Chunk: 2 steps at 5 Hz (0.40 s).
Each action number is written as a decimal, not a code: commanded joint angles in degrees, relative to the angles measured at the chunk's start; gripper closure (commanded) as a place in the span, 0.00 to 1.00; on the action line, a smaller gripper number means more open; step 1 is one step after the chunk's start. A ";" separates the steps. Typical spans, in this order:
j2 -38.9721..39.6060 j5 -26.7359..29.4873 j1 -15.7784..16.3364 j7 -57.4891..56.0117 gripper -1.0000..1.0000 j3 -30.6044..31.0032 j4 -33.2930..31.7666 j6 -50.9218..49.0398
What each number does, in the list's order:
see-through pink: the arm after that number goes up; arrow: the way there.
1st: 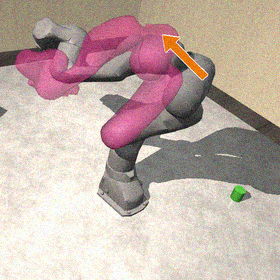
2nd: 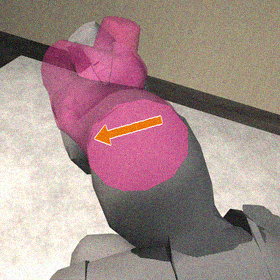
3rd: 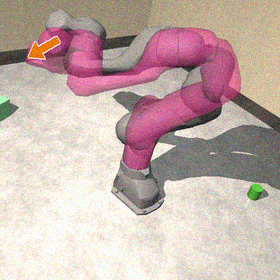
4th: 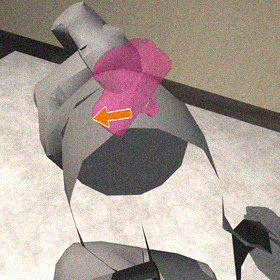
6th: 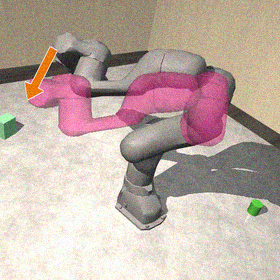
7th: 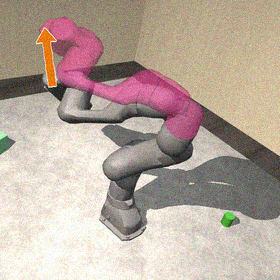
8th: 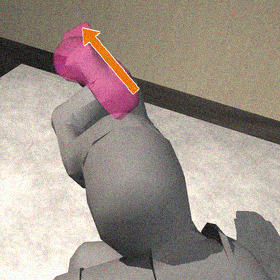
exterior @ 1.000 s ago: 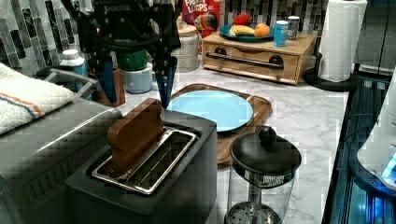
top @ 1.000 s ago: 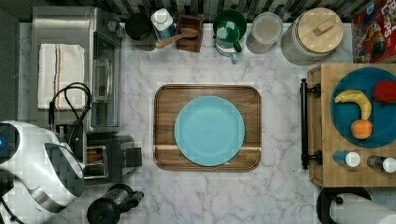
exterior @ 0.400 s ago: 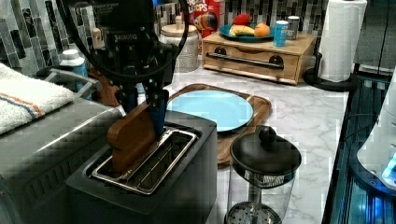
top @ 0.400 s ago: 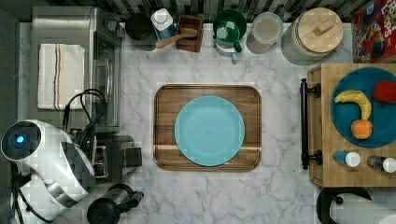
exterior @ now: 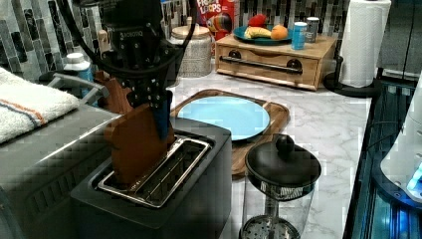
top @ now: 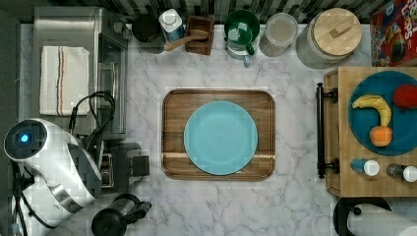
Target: Pick up the toast.
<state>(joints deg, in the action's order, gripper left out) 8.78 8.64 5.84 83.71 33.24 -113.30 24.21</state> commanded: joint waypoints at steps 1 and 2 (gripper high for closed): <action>-4.90 8.98 -1.83 -10.19 1.00 3.25 8.94 -4.82; -7.61 9.06 -3.74 -14.99 1.00 2.15 9.30 -7.37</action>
<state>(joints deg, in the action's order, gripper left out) 6.41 13.92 1.75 74.70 33.82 -112.30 19.82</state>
